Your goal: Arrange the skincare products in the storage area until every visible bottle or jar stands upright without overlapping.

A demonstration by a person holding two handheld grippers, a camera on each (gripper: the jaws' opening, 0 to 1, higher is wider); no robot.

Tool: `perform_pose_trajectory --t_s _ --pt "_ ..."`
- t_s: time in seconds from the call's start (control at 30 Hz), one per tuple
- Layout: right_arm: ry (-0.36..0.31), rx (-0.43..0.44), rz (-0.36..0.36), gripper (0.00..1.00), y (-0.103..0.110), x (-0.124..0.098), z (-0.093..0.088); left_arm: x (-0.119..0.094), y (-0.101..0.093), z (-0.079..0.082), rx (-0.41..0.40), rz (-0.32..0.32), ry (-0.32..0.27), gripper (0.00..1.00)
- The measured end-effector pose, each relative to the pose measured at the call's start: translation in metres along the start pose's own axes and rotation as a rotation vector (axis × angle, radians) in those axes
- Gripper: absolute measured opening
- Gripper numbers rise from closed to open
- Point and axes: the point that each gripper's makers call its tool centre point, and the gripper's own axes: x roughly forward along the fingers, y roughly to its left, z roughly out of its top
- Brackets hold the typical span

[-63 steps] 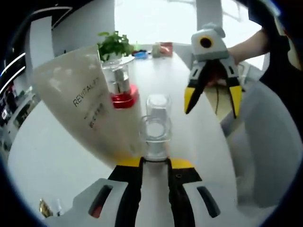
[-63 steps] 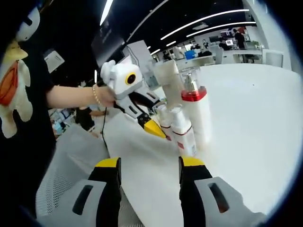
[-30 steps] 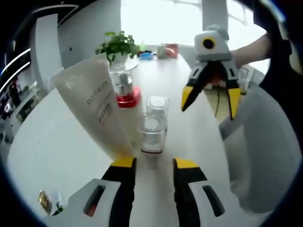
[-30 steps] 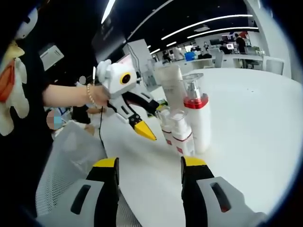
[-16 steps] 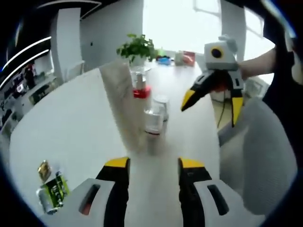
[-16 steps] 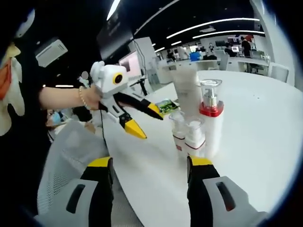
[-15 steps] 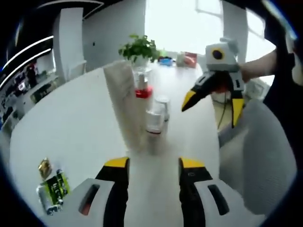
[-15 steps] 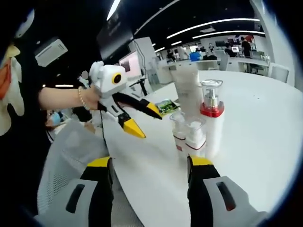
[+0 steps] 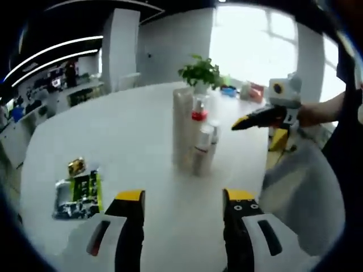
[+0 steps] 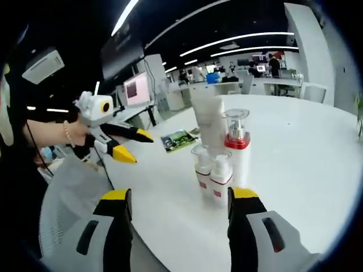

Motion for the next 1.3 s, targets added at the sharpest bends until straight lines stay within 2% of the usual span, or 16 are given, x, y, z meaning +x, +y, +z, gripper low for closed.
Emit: perform_pose_trajectory --t_s 0.07,0.33,0.53,0.7,0.97,1.0,1.07,1.13,1.2,1.3 --pt "0.005 0.008 0.004 0.69 0.005 0.001 -0.003 -0.011 0.011 -0.004 -0.018 0.035 -0.007 0.54" --pt "0.022 0.019 0.002 0.75 0.026 0.000 -0.015 -0.042 0.018 -0.012 -0.103 0.106 -0.045 0.68" --pt "0.022 0.004 -0.018 0.84 0.025 -0.002 -0.014 -0.059 0.014 -0.016 -0.154 0.143 -0.058 0.69" --pt "0.017 0.006 -0.030 0.85 0.024 -0.003 -0.013 -0.075 0.017 -0.021 -0.197 0.167 -0.068 0.72" --pt "0.002 0.008 -0.044 0.86 0.023 -0.009 -0.013 -0.087 0.008 -0.022 -0.265 0.189 -0.101 0.81" --pt "0.000 0.005 -0.048 0.86 0.023 -0.010 -0.013 -0.088 0.007 -0.021 -0.285 0.191 -0.117 0.83" --pt "-0.005 0.000 -0.055 0.88 0.023 -0.012 -0.012 -0.091 0.005 -0.010 -0.346 0.184 -0.192 0.89" --pt "-0.027 0.007 -0.057 0.91 0.025 -0.015 -0.007 -0.094 0.004 -0.004 -0.380 0.190 -0.227 0.90" --pt "-0.031 0.006 -0.056 0.93 0.029 -0.017 -0.005 -0.095 0.007 -0.007 -0.375 0.195 -0.221 0.93" --pt "-0.033 0.006 -0.073 0.96 0.030 -0.020 -0.003 -0.089 0.002 -0.014 -0.331 0.200 -0.178 0.95"
